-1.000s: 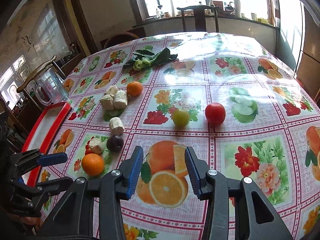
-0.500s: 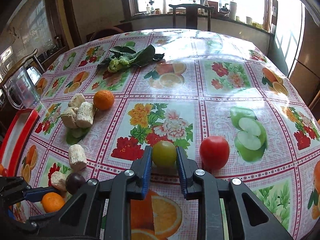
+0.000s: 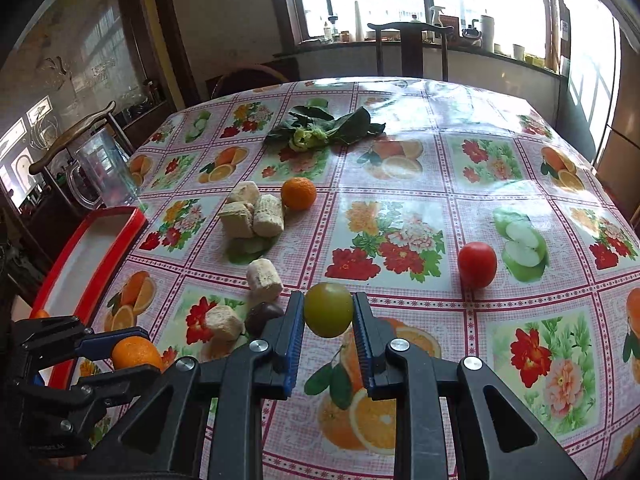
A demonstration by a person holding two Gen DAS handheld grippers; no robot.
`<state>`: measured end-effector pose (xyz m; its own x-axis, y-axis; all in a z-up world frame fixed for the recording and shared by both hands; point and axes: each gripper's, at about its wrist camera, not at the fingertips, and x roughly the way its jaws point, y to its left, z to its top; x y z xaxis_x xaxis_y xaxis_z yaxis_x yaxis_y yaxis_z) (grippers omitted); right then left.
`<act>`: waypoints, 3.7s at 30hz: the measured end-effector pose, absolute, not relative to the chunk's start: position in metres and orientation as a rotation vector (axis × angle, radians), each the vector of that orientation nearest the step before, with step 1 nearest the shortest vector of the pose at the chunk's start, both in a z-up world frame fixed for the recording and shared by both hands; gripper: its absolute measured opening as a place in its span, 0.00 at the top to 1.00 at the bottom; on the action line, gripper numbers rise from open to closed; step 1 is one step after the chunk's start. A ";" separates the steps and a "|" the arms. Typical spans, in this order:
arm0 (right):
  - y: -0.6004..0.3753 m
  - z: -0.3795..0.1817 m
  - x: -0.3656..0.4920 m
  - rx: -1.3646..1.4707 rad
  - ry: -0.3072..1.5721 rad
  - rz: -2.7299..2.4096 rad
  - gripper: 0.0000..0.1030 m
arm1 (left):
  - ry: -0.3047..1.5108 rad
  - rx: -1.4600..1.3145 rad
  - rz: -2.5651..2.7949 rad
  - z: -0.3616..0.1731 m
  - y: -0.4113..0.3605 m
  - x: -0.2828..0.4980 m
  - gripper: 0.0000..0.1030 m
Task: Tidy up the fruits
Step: 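Carry the orange in the left tool to the tray while the right tool carries the green tomato, then open the left tool over the tray while the right tool releases the green tomato, then move both tools back toward the remaining fruit on the table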
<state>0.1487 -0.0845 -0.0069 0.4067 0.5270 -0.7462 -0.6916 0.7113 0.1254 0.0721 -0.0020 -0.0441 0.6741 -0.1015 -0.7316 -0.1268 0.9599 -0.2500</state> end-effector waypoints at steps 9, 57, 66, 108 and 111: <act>-0.064 0.011 0.112 -0.230 0.826 0.846 0.77 | 0.790 -0.315 0.071 -0.031 0.021 0.038 0.69; 0.107 0.010 -0.020 -0.376 0.845 1.225 0.77 | 0.721 -0.446 0.415 -0.033 0.169 -0.097 0.69; 0.144 -0.006 -0.032 -0.421 0.878 1.268 0.77 | 0.742 -0.461 0.472 -0.041 0.196 -0.109 0.69; 0.017 0.010 0.025 -0.289 0.871 1.056 0.58 | 0.787 -0.429 0.504 -0.040 0.179 -0.090 0.43; -0.008 0.009 0.040 -0.262 0.880 0.997 0.58 | 0.785 -0.408 0.464 -0.036 0.162 -0.077 0.43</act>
